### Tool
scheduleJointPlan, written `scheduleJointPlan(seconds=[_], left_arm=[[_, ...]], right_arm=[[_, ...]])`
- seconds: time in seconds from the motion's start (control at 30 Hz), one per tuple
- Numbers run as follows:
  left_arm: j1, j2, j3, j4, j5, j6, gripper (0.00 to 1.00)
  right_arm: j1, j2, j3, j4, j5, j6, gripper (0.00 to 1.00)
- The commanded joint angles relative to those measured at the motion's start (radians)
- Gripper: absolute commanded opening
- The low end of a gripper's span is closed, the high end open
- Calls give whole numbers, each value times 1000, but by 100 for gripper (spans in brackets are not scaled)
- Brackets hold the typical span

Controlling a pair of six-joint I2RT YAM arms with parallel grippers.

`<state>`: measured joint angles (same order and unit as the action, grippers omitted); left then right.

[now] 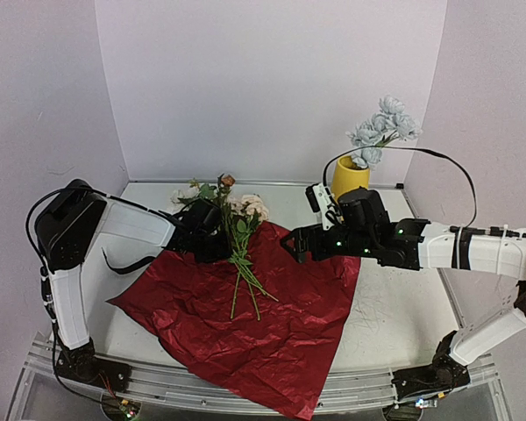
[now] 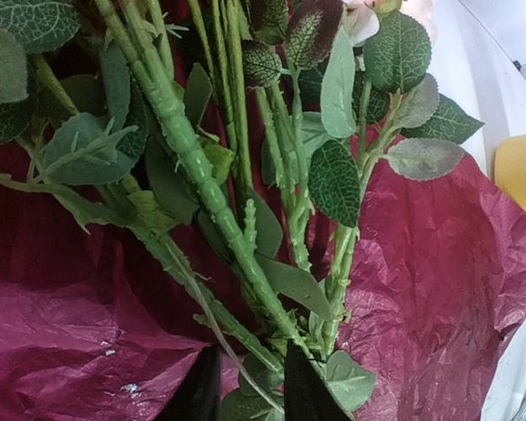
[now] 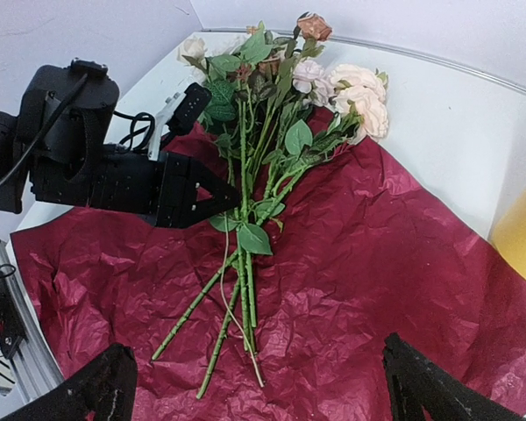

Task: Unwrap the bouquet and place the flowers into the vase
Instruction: Pick up the fake flower from the wrapping paper.

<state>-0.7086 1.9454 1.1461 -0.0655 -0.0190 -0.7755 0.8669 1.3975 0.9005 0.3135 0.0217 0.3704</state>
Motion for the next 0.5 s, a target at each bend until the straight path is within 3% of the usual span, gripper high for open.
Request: scheduleJointPlan(seconds=[0.0,0.17,0.47], left_arm=[[8,9,46,47,-5,-7,16],[8,-24,33,47,-26,-10,0],[8,-186,-20,-2,-111,4,0]], right_arm=[[6,-36,15,-8,30,-14,98],[5,-36,17,-12,35,-13,98],[6,-16,36,-13,21,-10,98]])
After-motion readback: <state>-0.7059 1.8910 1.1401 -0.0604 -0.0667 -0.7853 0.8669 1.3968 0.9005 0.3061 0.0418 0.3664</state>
